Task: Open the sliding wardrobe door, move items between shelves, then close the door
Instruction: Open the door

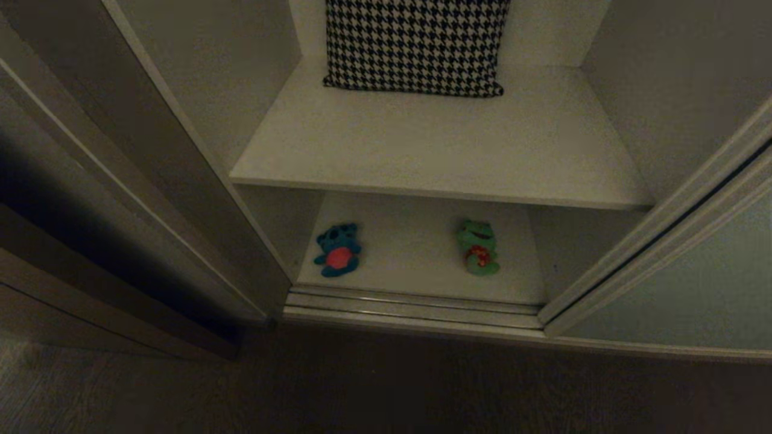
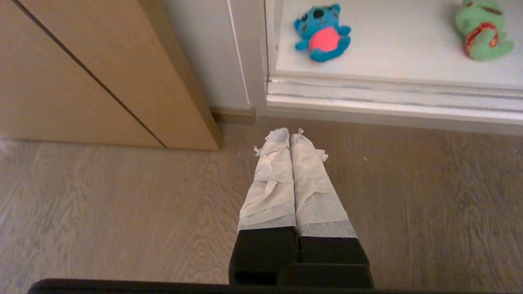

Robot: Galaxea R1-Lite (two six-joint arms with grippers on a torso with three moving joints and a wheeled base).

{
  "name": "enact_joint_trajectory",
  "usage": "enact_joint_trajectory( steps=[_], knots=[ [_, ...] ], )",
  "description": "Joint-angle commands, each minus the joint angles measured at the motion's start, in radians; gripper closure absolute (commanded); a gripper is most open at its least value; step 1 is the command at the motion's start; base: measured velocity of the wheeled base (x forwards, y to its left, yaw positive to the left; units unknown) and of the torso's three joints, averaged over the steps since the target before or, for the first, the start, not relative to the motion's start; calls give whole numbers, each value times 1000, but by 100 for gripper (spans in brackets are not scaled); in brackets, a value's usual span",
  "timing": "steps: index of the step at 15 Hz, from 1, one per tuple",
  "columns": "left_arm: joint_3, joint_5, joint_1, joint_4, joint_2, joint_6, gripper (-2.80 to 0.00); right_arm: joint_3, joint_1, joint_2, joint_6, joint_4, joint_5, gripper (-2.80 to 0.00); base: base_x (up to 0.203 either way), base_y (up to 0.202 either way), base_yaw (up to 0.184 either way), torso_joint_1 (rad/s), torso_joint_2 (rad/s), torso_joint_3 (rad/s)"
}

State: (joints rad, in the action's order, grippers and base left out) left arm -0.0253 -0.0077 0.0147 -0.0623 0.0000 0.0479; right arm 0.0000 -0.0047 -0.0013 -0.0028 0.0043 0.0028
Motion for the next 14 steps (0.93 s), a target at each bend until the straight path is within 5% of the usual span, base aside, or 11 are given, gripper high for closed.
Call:
enact_joint_trajectory(
  steps=[1, 14],
  knots=[
    [-1, 0, 1, -1, 5, 0, 0, 0, 0, 1, 0, 0, 0, 0, 0, 0, 0, 2, 8, -176],
    [-7, -1, 1, -16, 5, 1, 0, 0, 0, 1, 0, -1, 0, 0, 0, 0, 0, 3, 2, -196]
  ],
)
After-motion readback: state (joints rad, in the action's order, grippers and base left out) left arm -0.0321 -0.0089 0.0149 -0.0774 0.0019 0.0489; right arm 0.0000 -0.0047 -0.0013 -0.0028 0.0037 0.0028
